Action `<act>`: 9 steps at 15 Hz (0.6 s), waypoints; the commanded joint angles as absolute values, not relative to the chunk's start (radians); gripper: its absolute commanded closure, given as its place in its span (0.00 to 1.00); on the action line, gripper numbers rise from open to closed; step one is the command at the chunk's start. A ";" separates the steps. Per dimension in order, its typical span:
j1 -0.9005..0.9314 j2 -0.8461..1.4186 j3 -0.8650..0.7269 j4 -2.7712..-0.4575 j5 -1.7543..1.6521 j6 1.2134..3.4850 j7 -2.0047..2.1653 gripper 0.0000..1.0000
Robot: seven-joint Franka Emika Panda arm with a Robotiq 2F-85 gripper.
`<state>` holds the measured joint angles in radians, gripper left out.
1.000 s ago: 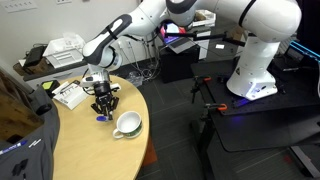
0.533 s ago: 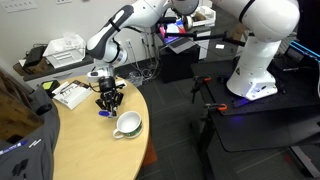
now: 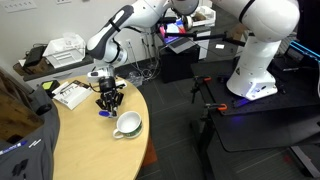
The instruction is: Put the marker in the mug
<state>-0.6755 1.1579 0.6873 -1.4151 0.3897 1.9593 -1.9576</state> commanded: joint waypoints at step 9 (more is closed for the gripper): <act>-0.544 1.112 0.485 -1.424 0.573 1.903 -2.147 0.95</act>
